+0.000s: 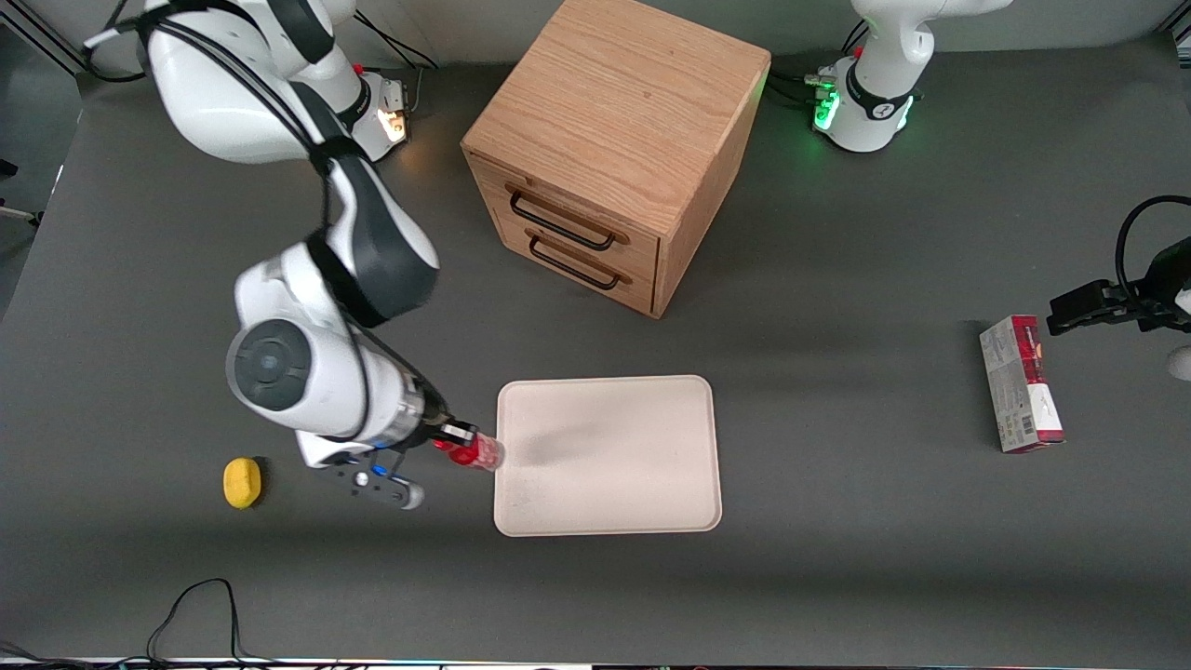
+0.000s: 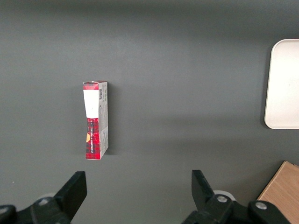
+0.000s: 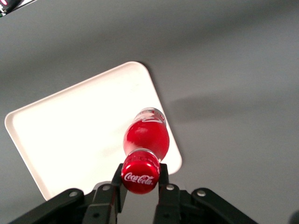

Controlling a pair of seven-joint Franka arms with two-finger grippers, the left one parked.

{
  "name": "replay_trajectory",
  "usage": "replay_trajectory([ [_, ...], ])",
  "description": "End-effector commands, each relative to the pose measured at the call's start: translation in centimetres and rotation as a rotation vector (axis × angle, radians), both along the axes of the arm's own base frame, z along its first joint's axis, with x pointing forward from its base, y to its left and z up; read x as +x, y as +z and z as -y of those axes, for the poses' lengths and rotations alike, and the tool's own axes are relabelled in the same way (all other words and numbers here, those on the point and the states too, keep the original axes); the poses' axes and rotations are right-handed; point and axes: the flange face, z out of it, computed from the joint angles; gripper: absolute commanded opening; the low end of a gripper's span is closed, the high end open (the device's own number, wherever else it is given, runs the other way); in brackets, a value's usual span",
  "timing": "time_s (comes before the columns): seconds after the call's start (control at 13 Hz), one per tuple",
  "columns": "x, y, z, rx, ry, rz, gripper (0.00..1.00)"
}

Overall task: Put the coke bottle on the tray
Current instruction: 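Carry the held bottle with the right gripper onto the cream tray's corner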

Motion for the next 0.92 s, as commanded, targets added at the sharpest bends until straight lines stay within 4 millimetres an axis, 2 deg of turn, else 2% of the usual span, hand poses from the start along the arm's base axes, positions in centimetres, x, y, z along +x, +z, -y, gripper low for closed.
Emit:
replay_trajectory([
  [0.0,1.4,-1.4,-1.2,0.011,-0.029,0.07,0.0],
  [0.08,1.6,-2.6,-1.3,0.002,-0.027,0.077,0.0],
  [0.31,1.5,-3.7,-2.1,-0.026,-0.007,0.088,0.0],
  [0.46,1.6,-5.8,-3.0,-0.028,0.001,0.101,0.0],
  [0.85,1.7,-5.8,-3.2,-0.04,0.01,0.121,0.01],
])
